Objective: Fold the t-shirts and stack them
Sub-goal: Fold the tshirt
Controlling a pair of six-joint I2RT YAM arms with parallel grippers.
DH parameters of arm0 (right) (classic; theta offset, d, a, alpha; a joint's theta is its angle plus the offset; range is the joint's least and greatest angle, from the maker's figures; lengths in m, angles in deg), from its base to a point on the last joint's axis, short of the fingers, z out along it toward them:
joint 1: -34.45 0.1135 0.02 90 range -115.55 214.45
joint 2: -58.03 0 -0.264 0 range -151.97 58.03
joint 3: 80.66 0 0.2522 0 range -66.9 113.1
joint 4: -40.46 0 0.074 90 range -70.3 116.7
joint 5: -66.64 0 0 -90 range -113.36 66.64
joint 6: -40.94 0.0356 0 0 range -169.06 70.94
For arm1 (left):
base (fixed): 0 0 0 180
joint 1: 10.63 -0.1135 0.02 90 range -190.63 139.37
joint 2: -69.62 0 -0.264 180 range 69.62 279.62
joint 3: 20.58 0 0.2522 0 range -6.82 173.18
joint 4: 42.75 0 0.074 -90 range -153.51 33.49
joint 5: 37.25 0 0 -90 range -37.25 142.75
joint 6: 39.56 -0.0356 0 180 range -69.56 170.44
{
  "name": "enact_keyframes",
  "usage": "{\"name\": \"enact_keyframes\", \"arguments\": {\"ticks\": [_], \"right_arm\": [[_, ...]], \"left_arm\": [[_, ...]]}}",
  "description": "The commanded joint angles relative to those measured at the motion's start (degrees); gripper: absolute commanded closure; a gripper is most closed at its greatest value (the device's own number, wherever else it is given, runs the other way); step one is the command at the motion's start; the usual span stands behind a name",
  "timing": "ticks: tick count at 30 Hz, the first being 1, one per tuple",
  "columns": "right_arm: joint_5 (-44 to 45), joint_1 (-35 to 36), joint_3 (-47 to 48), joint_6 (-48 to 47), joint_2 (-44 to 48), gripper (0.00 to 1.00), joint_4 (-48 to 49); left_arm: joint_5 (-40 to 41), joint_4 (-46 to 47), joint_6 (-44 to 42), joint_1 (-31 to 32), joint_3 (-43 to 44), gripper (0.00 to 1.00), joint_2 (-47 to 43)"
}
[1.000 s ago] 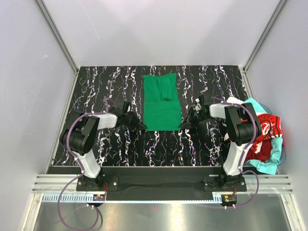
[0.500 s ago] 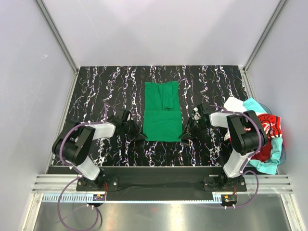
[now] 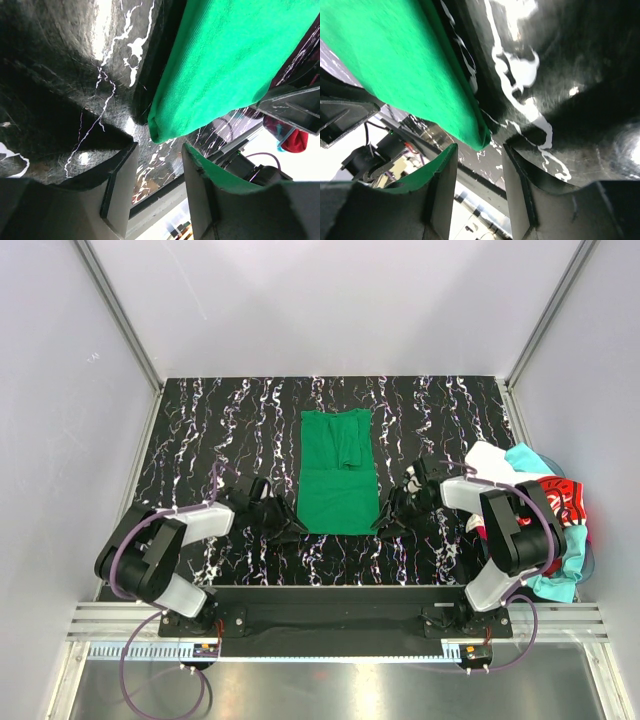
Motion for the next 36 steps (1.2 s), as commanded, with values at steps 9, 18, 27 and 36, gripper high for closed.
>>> {"name": "enact_keyframes", "arguments": {"ticks": [9, 18, 27, 36], "right_arm": [[2.61, 1.21, -3.45, 4.42, -1.29, 0.51, 4.58], [4.72, 1.12, -3.89, 6.26, -2.43, 0.53, 5.28], [5.69, 1.12, -2.66, 6.18, -4.19, 0.55, 5.90], [7.28, 0.95, -2.13, 5.74, -4.89, 0.55, 4.93]], "left_arm": [[3.73, -1.72, 0.14, -0.25, -1.42, 0.52, 4.81], [4.52, -2.26, 0.75, -2.01, -2.03, 0.58, 6.13], [4.17, -0.49, -0.39, -3.06, -1.07, 0.65, 8.68], [4.17, -0.85, -0.65, -3.15, 0.60, 0.64, 10.62]]}}
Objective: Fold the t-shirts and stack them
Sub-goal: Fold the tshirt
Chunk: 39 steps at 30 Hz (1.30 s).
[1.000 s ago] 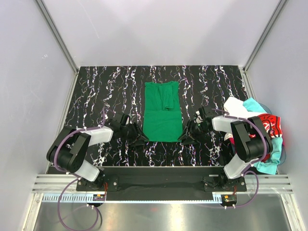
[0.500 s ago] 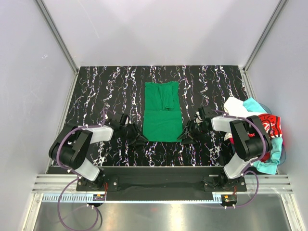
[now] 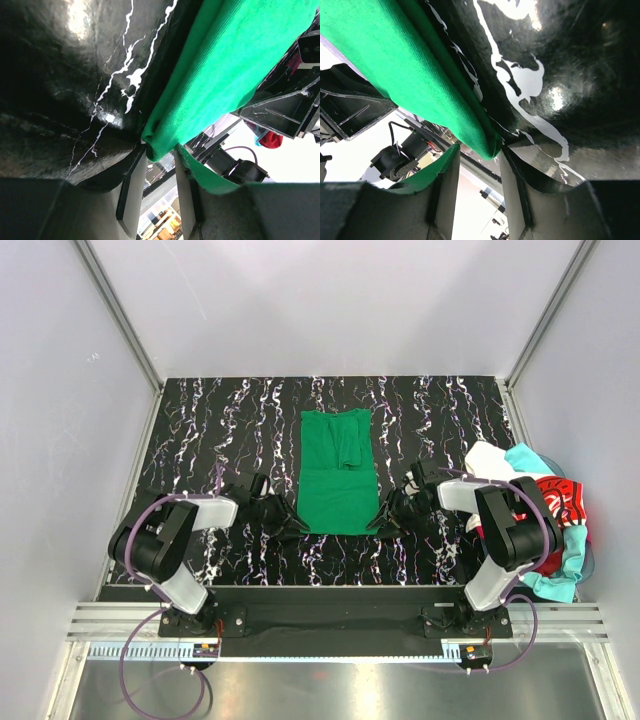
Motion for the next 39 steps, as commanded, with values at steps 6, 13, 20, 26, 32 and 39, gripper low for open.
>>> {"name": "enact_keyframes", "arguments": {"ticks": [6, 13, 20, 26, 32, 39], "right_arm": [[10.22, 0.42, 0.17, -2.63, -4.39, 0.65, 0.85], [9.44, 0.42, 0.08, -3.87, -5.45, 0.98, 1.55], [7.50, 0.86, -3.69, -5.53, -1.50, 1.00, -0.02], [6.27, 3.75, -9.14, -3.87, 6.93, 1.00, -2.05], [5.21, 7.98, -14.50, 0.87, 16.25, 1.00, -2.93], [5.39, 12.90, -18.90, 7.11, 29.94, 1.00, -7.84]], "left_arm": [[10.47, -4.49, -3.52, -0.62, -1.32, 0.79, 4.61], [11.52, -6.34, -6.58, -1.06, -0.53, 1.00, 5.32], [11.61, -8.80, -7.21, -0.09, -5.35, 1.00, -2.13], [12.22, -10.56, -4.49, 4.65, -11.25, 1.00, -11.28], [15.03, -14.33, 0.52, 12.20, -13.63, 1.00, -22.44], [19.69, -21.44, 8.70, 22.05, -15.92, 1.00, -37.39]]}}
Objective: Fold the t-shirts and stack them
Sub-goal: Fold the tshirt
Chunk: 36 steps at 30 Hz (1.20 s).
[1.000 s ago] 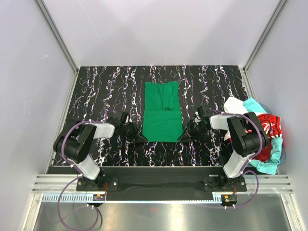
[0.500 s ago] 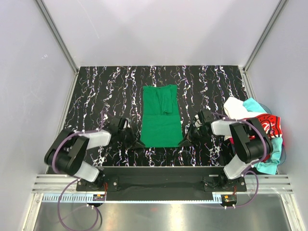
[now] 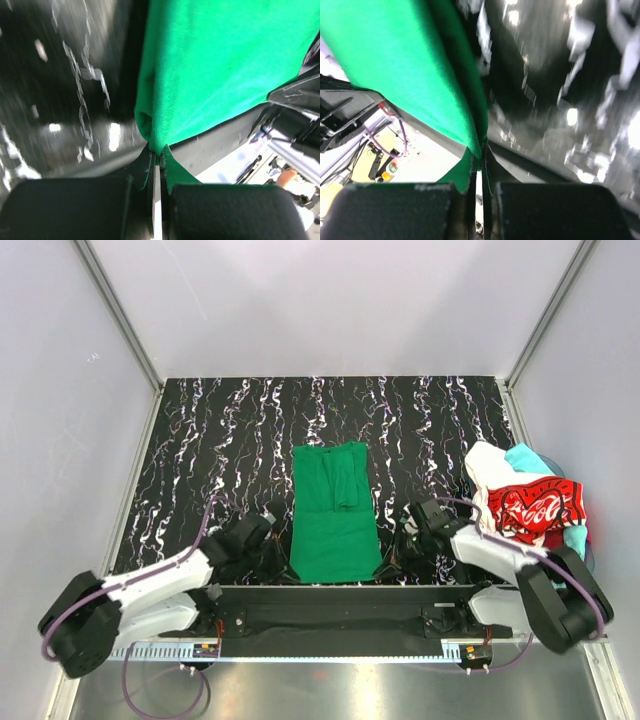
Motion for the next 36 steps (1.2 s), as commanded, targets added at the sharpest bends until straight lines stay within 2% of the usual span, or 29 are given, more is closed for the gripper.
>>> {"name": "enact_keyframes", "arguments": {"ticks": [1, 3, 7, 9, 10, 15, 18, 21, 29, 36], "right_arm": [[1.65, 1.41, -1.50, 3.86, 6.95, 1.00, -4.96], [1.39, 1.58, -1.25, 4.74, 10.11, 1.00, -8.03], [2.79, 1.50, 5.67, 3.43, 11.54, 1.00, -14.01], [2.79, 1.41, 8.93, 3.86, 9.78, 1.00, -14.63], [2.88, 1.32, 12.34, 3.60, 8.73, 1.00, -14.73], [1.30, -2.10, 25.61, 0.09, -1.72, 1.00, -16.74], [-0.01, -6.39, 31.43, -3.25, -8.05, 1.00, -18.23], [-2.04, -9.65, 42.30, -6.67, -14.99, 1.00, -20.35], [-7.05, -12.91, 60.09, -11.34, -32.12, 1.00, -23.08], [-10.30, -14.94, 71.95, -12.83, -41.72, 1.00, -24.30]], "left_arm": [[6.09, -9.05, 3.89, 3.06, -0.27, 1.00, -5.20], [6.72, -11.35, 3.19, 3.33, 1.75, 1.00, -7.49], [8.12, -17.76, -1.46, 2.90, 8.51, 1.00, -6.62], [7.26, -19.01, -3.66, 1.32, 13.33, 1.00, -3.81], [5.94, -18.93, -5.06, -1.56, 14.49, 1.00, -2.85], [-0.56, -18.92, -11.73, -11.58, 26.51, 1.00, 6.45], [-3.73, -19.01, -15.95, -15.29, 32.59, 1.00, 11.91], [-4.87, -19.98, -19.04, -19.15, 41.20, 1.00, 18.94], [-9.80, -20.33, -22.39, -23.73, 59.83, 1.00, 36.35], [-10.42, -19.54, -22.57, -25.84, 66.18, 1.00, 43.74]]}}
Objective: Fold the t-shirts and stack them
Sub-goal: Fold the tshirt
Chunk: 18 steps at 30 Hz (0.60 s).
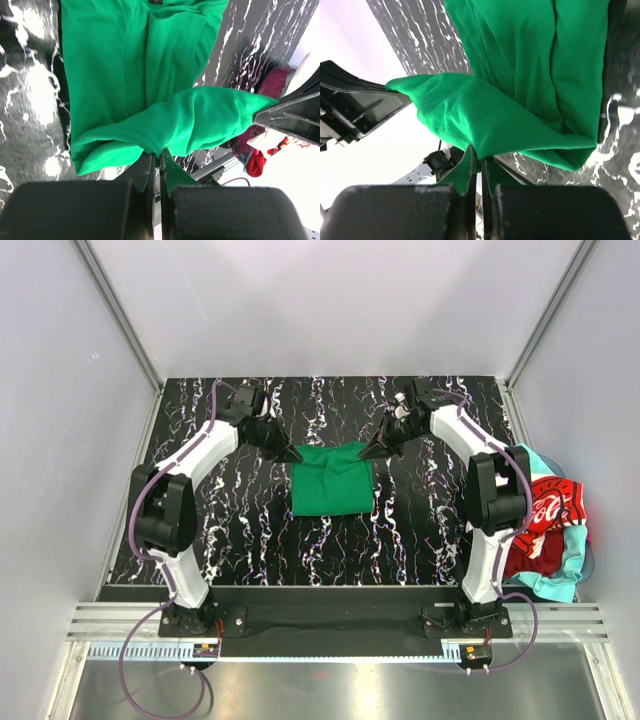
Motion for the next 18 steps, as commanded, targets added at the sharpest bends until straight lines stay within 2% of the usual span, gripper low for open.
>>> {"name": "enact_keyframes", "arguments": {"ticks": [1, 14, 18], "right_arm": [[-3.70, -1.25, 6.26, -2.19, -3.47, 1.00, -1.60], [-7.04, -3.36, 19.80, -3.95, -14.64, 1.00, -4.06], [-7.31, -4.33, 23.49, -3.69, -17.81, 1.00, -1.96]], "left_arm": [[-2.44, 0.98, -1.17, -1.13, 3.95, 1.00, 1.10], [-2.36, 4.14, -0.29, -4.82, 9.14, 1.00, 7.87], [-2.88, 6.51, 0.76, -6.13, 11.78, 1.00, 11.64]]}}
